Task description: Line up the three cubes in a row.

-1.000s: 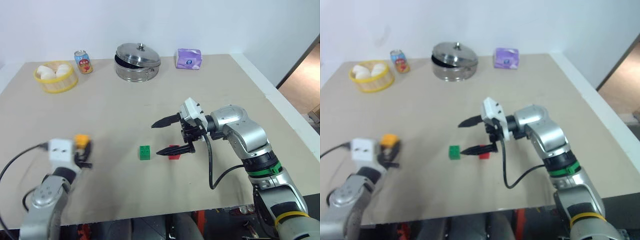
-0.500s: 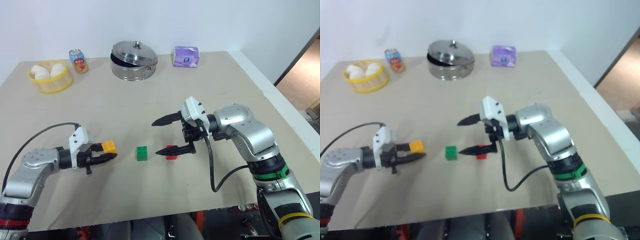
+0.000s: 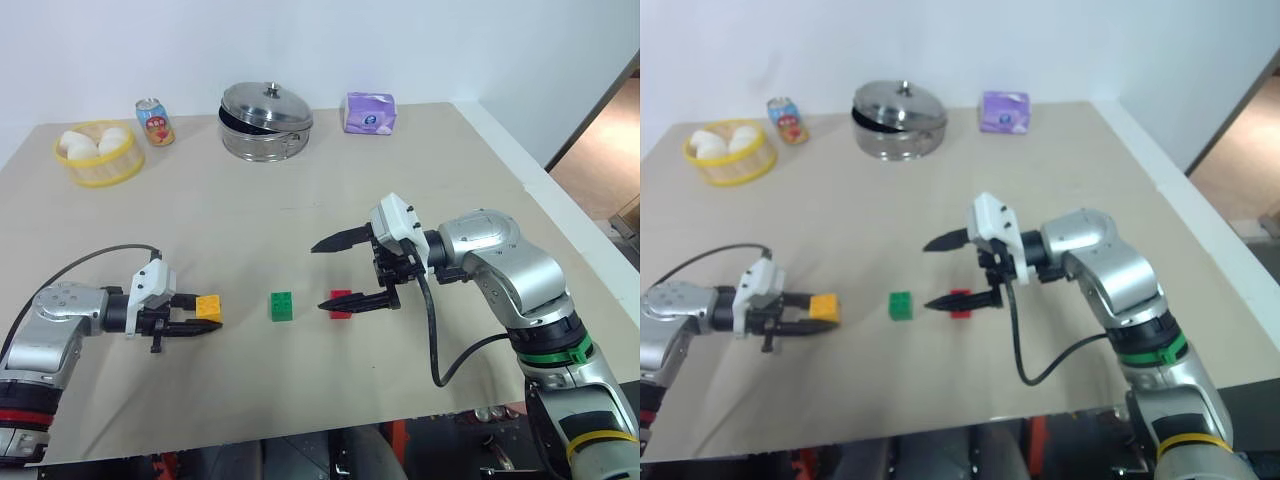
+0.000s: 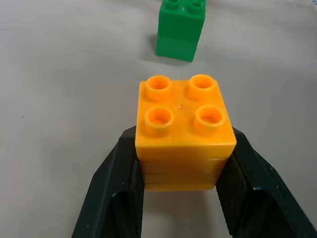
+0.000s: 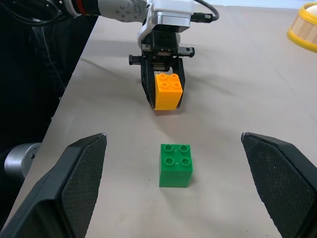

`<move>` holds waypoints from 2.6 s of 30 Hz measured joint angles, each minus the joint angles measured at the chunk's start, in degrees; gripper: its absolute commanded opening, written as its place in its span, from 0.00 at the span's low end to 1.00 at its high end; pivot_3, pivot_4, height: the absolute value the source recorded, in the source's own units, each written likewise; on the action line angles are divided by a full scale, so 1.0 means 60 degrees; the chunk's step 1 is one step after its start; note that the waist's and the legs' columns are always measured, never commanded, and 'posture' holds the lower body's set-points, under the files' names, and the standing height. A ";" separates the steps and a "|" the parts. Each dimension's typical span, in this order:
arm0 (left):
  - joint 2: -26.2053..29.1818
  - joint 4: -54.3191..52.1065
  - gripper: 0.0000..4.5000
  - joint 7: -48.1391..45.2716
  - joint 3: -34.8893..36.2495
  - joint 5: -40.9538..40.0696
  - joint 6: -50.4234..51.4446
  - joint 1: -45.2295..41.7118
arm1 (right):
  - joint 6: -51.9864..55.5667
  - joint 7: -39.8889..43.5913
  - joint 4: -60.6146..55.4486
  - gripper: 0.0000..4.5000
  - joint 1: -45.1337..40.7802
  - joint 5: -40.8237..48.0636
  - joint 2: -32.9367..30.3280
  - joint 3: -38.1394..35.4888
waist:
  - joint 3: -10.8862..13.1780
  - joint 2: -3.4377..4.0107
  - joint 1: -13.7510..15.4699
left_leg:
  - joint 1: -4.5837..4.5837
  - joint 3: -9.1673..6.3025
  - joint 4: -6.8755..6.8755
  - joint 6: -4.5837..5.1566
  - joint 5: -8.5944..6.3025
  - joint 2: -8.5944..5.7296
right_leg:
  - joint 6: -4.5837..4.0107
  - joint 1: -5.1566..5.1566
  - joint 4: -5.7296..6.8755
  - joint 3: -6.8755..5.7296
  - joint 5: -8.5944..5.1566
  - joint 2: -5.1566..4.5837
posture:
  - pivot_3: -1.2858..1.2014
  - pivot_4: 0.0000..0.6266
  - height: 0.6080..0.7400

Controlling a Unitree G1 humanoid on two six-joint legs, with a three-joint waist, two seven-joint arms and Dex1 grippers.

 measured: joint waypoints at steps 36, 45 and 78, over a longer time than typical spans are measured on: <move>-0.0463 0.1465 0.30 -0.0521 -0.1161 0.1087 -0.1074 -0.1568 | 0.0227 -0.0216 -0.0260 1.00 0.0211 0.0194 -0.0298 -0.0012 | 0.0000 0.0000 0.0009 | 0.0012 0.0008 0.0025 0.0003 0.0004 0.0008 | -0.0003 0.0003 0.0029 0.0018 0.0021 0.0018 | 0.52 0.24 1.00; -0.0469 0.1600 0.98 -0.0604 -0.1387 0.1284 -0.1154 -0.1745 | 0.0243 -0.0240 -0.0278 1.00 0.0378 0.0203 -0.0328 -0.0014 | -0.0001 0.0000 0.0011 | 0.0027 0.0014 0.0028 0.0010 0.0010 0.0008 | -0.0006 0.0012 0.0033 0.0024 0.0030 0.0017 | 0.52 0.24 1.00; -0.3307 -0.8688 1.00 0.6488 0.1637 0.0408 0.1771 0.6114 | -0.0750 -0.2786 -0.2443 1.00 0.5543 -0.0006 -0.0655 -0.3428 | -0.0002 -0.0006 0.0033 | 0.0114 0.0138 0.0033 -0.0012 0.0005 0.0014 | 0.0004 0.0018 0.0008 0.0167 0.0071 0.0030 | 0.52 0.24 1.00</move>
